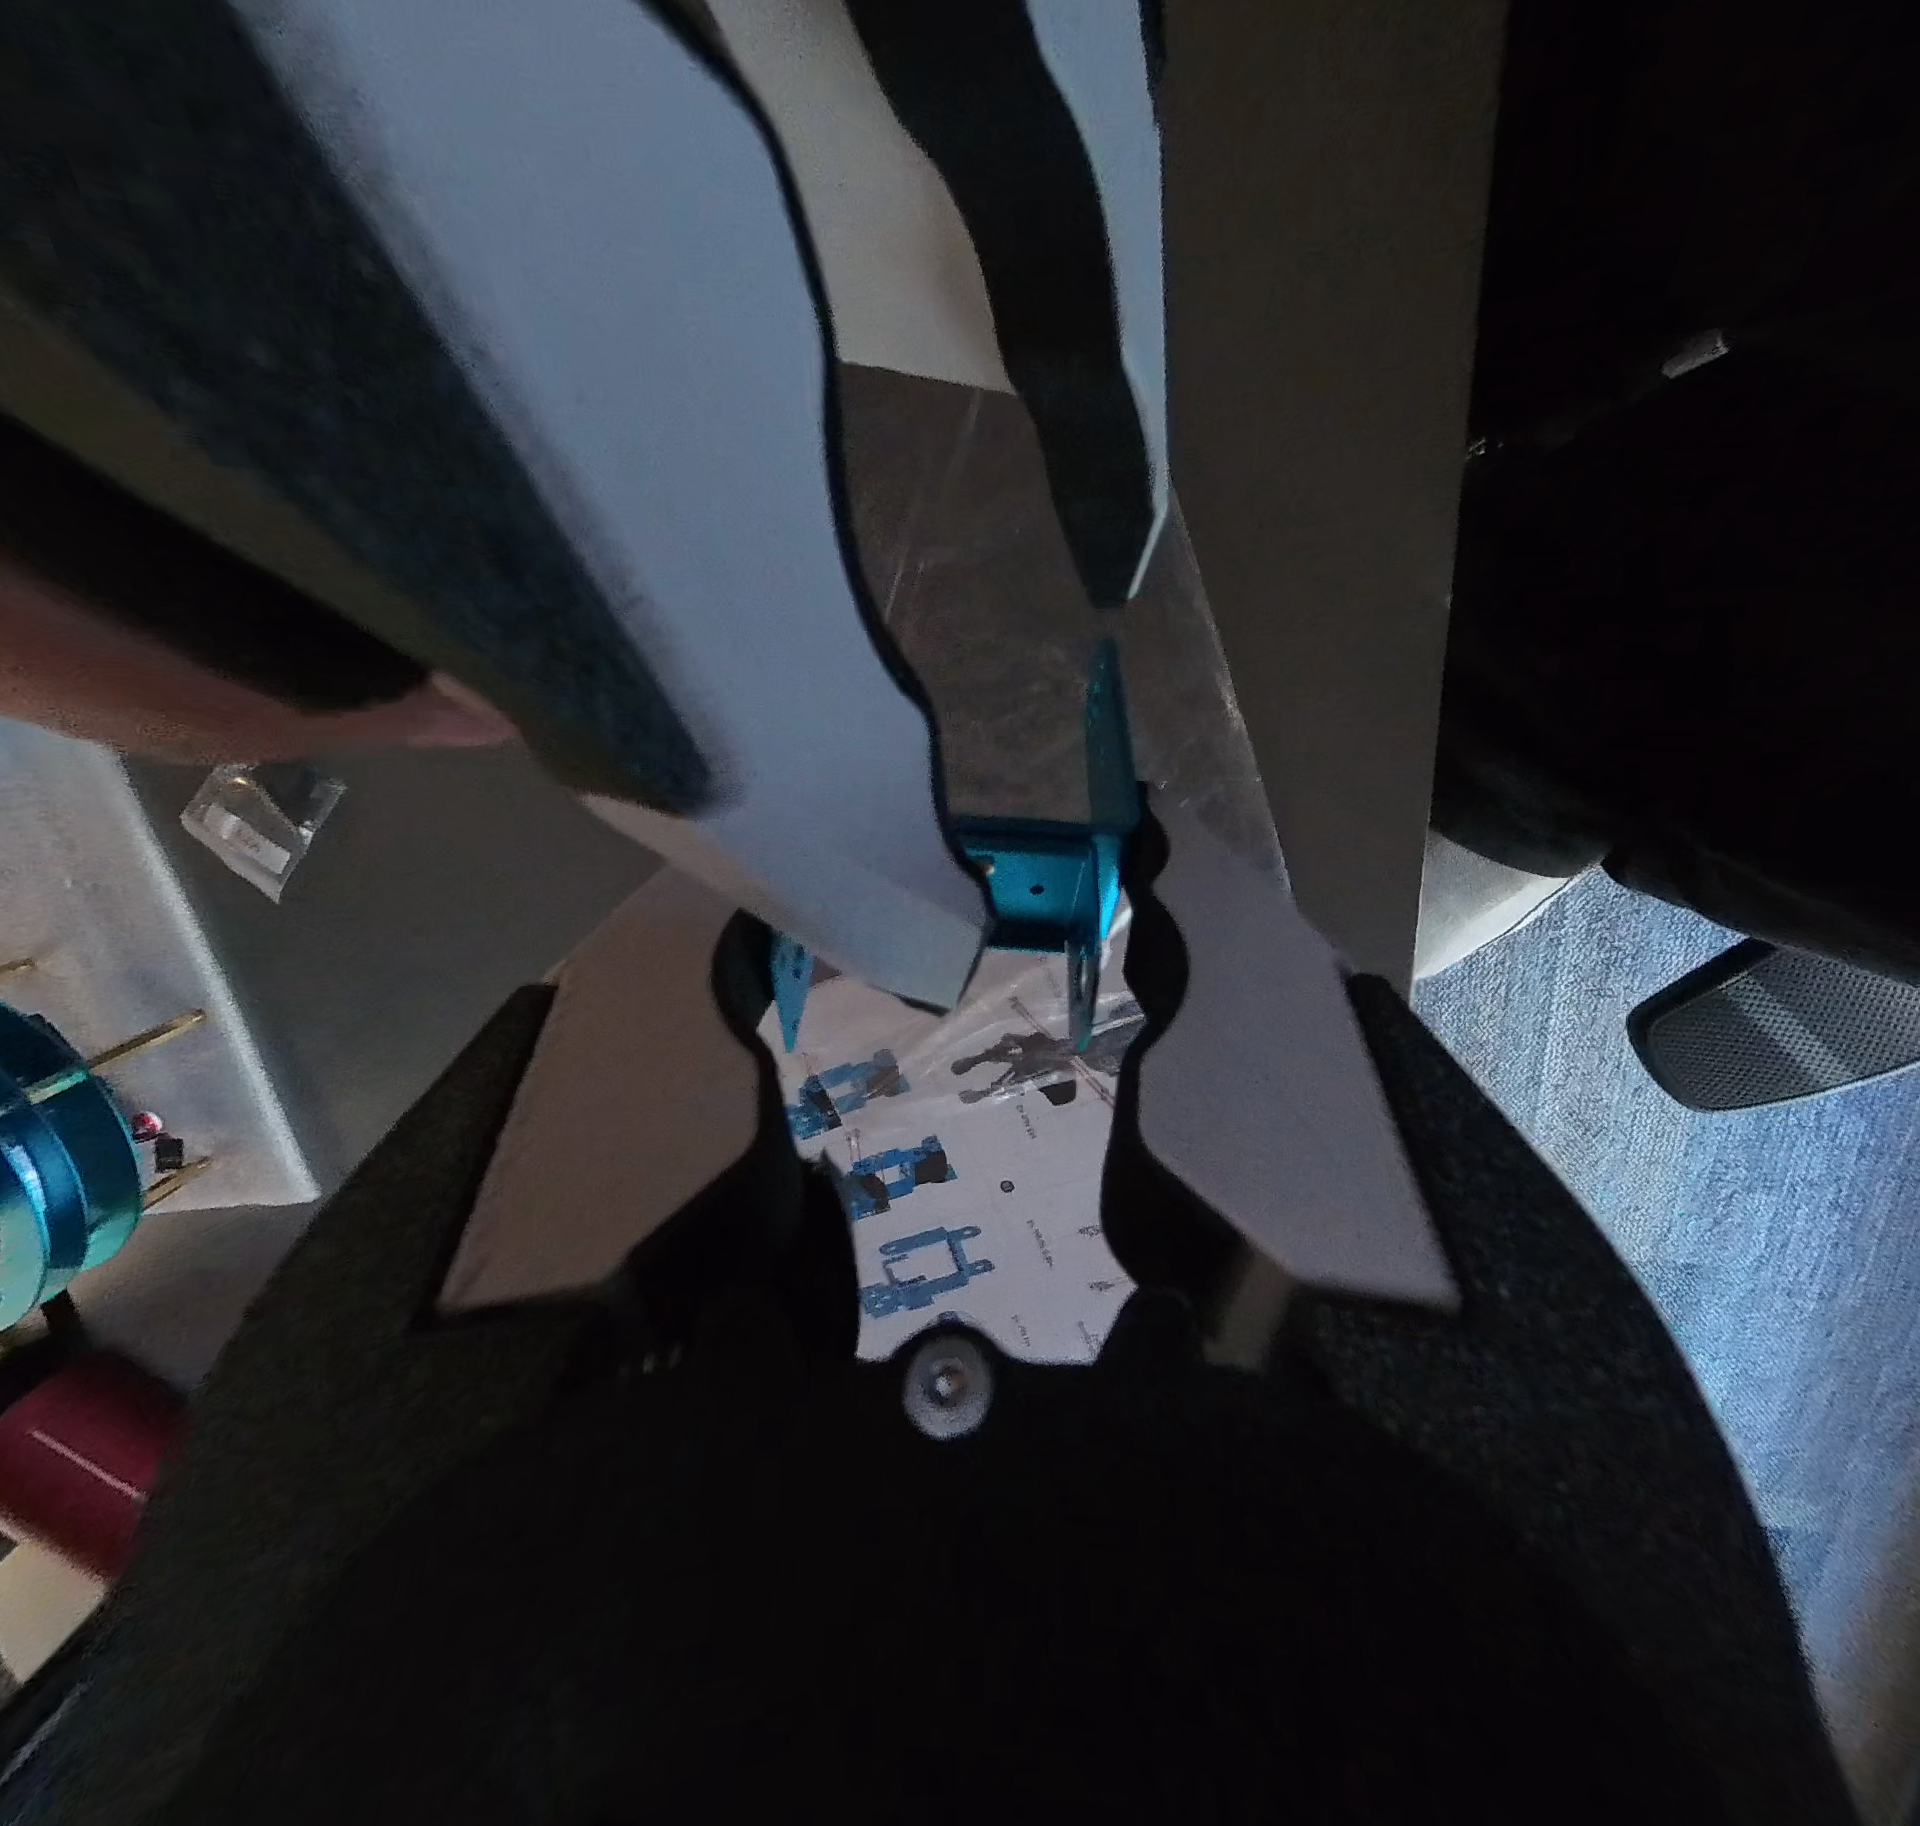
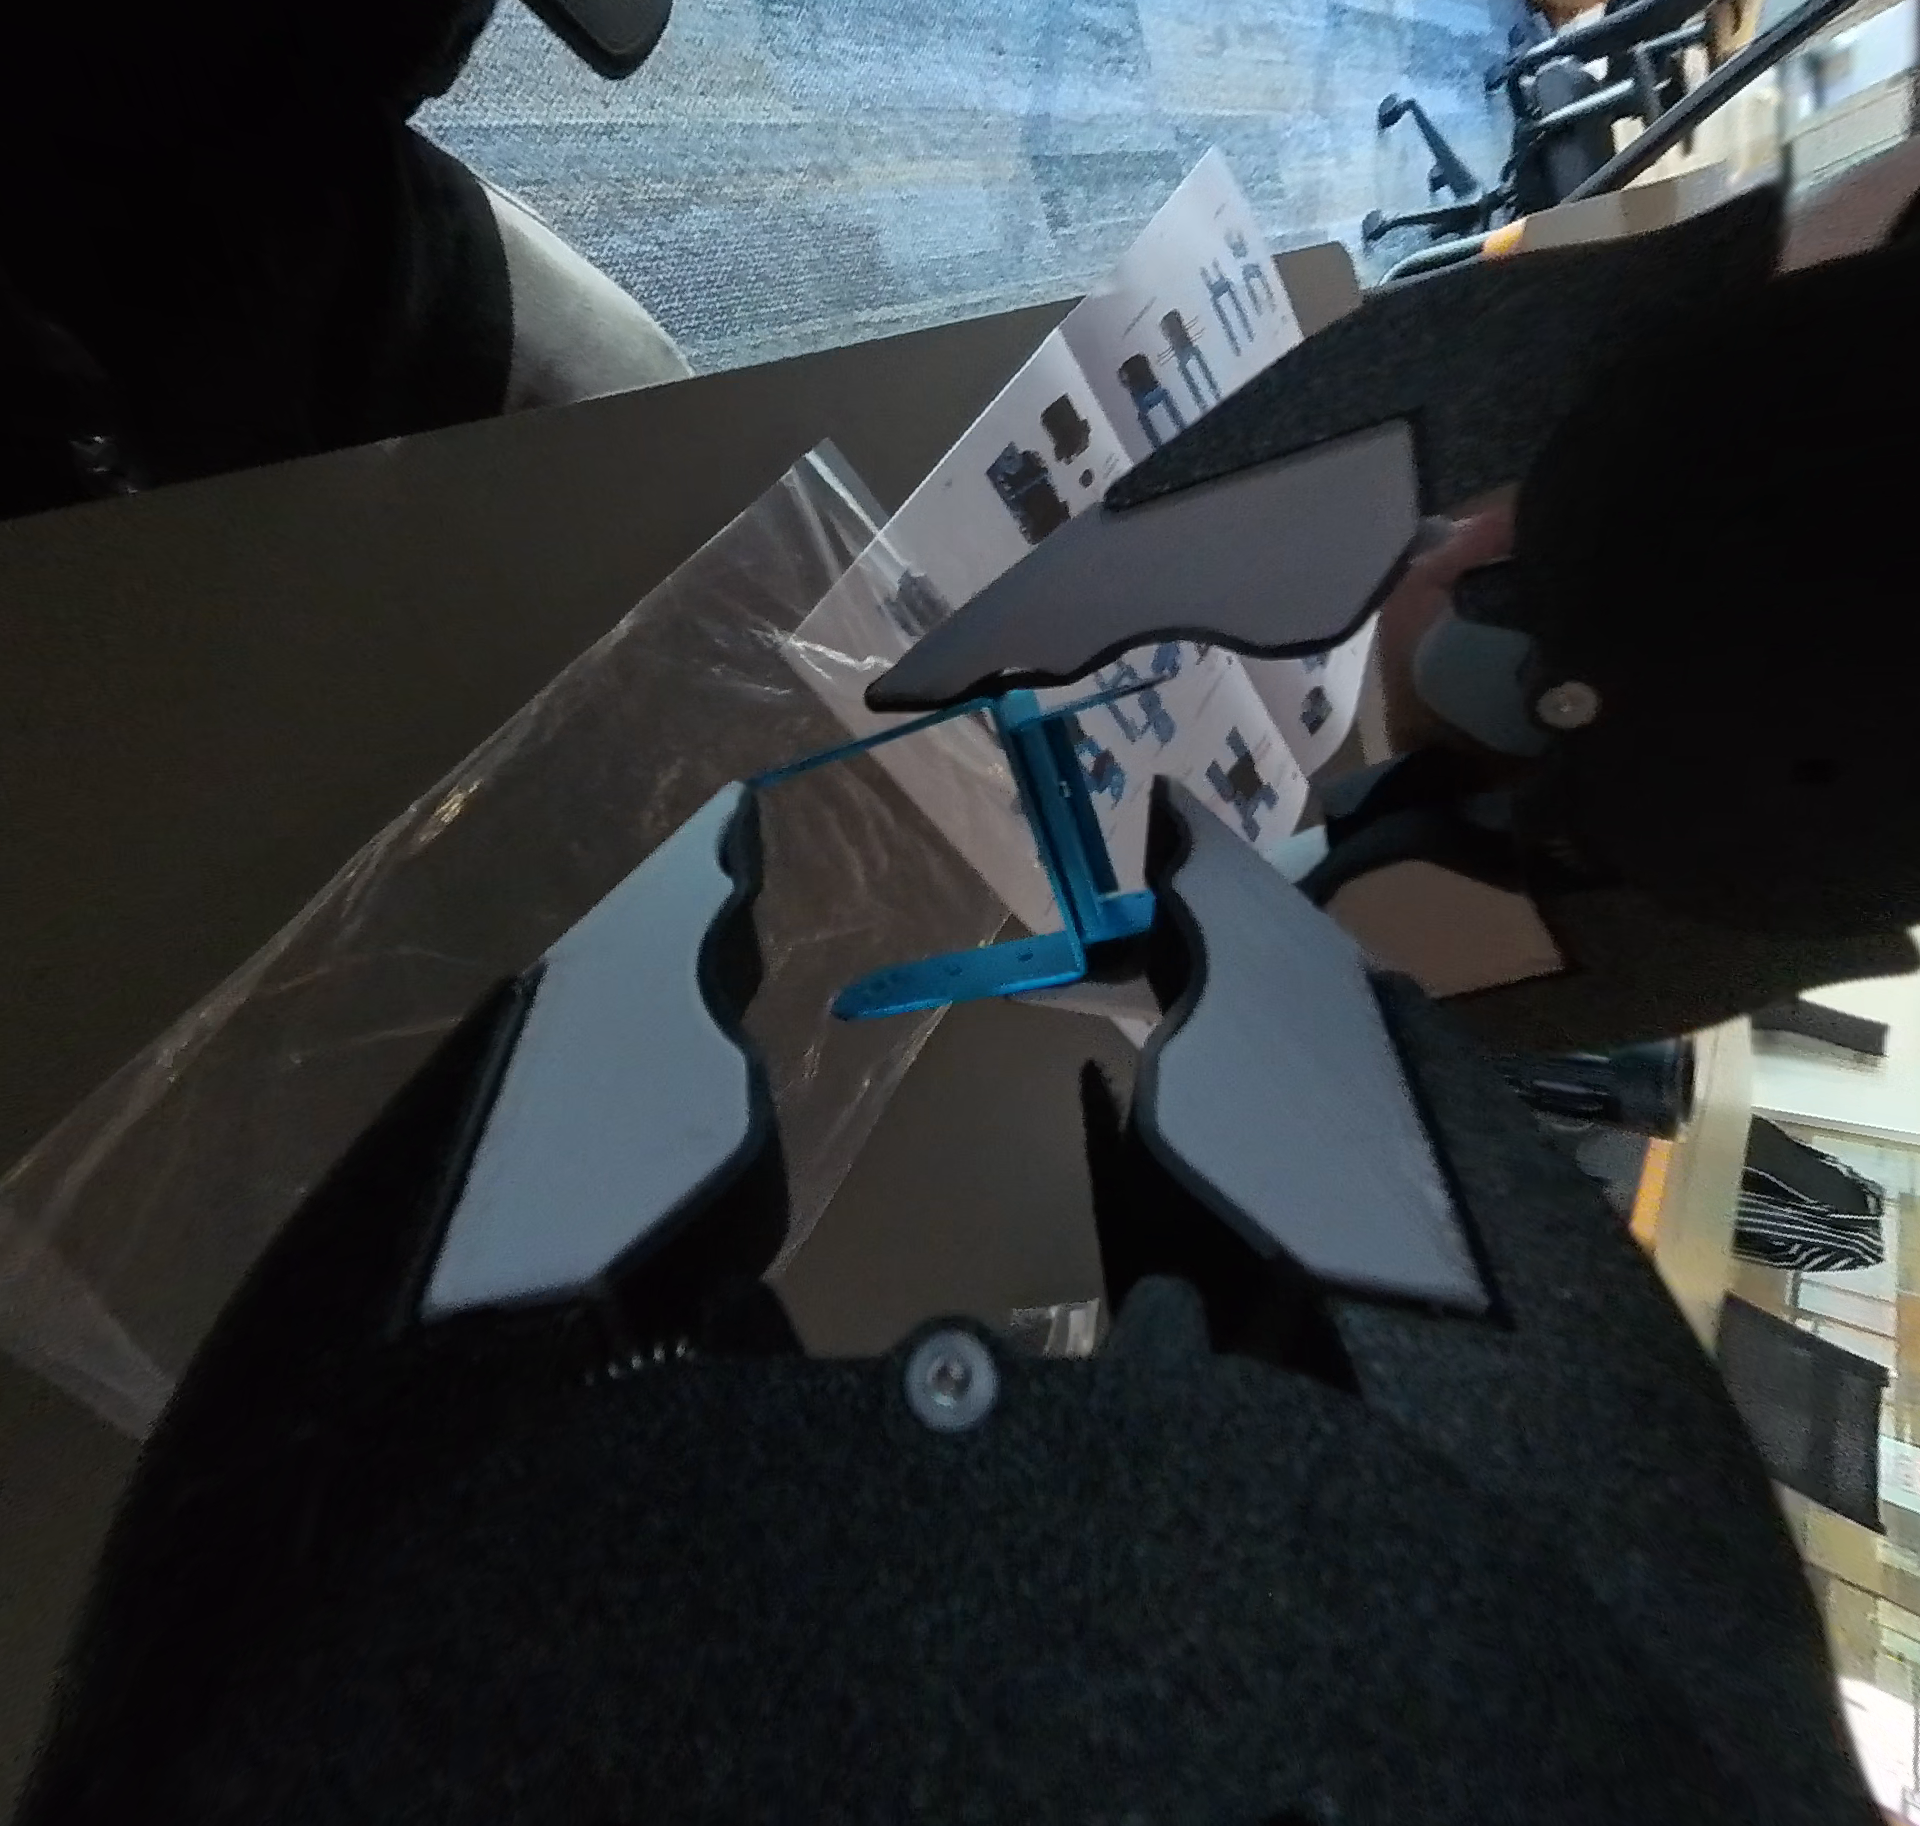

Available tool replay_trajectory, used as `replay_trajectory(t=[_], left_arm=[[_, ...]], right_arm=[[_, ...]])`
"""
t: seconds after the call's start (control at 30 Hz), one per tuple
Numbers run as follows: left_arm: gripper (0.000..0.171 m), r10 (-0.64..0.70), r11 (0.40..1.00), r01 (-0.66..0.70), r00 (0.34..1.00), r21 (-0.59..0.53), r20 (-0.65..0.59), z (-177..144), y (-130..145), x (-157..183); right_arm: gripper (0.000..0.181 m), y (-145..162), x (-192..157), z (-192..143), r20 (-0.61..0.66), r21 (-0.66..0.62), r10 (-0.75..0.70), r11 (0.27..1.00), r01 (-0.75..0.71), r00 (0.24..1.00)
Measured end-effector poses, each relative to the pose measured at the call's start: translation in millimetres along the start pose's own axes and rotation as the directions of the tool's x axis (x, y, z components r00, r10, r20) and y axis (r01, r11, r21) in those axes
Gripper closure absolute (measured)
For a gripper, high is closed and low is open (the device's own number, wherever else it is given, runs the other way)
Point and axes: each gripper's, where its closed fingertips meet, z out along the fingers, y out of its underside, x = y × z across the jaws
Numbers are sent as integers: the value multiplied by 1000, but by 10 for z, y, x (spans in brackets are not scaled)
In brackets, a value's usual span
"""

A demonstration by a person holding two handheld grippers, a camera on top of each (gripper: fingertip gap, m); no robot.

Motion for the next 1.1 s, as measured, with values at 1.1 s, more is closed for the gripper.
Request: replay_trajectory(t=[1.1], left_arm=[[106,-620,679,438,771,589,142,334,12,-297]], right_arm=[[110,724,-297,212,52,-5,718,695,-719,694]])
